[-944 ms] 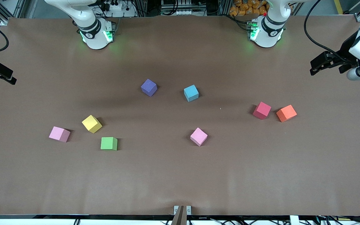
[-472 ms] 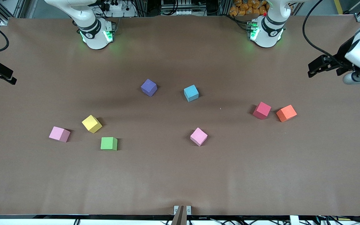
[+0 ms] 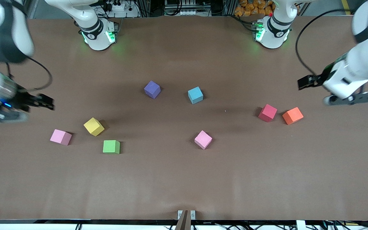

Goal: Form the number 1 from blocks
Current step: 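Reach the right gripper to the yellow cube while the left gripper reaches magenta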

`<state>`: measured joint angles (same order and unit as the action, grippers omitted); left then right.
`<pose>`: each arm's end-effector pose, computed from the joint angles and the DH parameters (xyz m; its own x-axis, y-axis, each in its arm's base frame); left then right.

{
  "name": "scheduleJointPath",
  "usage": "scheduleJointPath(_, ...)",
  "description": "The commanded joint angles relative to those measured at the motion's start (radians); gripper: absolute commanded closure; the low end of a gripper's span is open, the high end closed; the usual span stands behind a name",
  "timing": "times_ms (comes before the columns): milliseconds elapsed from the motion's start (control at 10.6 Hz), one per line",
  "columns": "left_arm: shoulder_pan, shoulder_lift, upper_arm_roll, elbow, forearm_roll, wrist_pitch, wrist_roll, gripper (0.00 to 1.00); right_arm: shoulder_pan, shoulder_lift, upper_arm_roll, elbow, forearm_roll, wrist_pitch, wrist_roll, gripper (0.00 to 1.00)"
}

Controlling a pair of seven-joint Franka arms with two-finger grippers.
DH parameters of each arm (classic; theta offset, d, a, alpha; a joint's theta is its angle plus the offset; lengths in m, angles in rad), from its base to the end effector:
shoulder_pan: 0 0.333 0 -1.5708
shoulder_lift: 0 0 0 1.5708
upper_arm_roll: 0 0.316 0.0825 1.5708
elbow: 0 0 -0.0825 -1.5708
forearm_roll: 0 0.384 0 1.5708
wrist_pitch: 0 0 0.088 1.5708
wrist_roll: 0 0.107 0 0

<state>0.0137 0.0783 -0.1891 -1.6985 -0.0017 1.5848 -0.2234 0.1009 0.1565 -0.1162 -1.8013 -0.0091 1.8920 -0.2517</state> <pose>0.5573 -0.0958 0.5227 0.9809 0.0490 -0.1884 0.0448 -0.9987 -0.0260 0.5981 -0.0068 0.4518 0.9690 0.2372 -0.0693 0.2384 -0.9711 0.0095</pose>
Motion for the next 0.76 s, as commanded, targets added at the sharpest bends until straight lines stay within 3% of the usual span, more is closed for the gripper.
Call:
scheduleJointPath(0,0.0,0.003,-0.05,-0.134,-0.012,0.114,-0.056,0.0,-0.018,0.113,0.004,0.011,0.012,0.088,-0.302,0.0)
scheduleJointPath(283,0.0,0.006,-0.087,-0.272,-0.008,0.303,-0.013,0.0,-0.004,0.213,0.015,0.014,0.095,0.214,-0.446,0.0)
scheduleJointPath(472,-0.003,0.035,-0.09,-0.326,-0.005,0.392,0.148,0.0,0.008,0.257,0.023,0.008,0.133,0.231,-0.477,0.0)
scheduleJointPath(661,-0.008,0.026,-0.104,-0.441,-0.003,0.519,0.302,0.0,0.013,0.276,0.036,-0.022,0.139,0.234,-0.483,0.0)
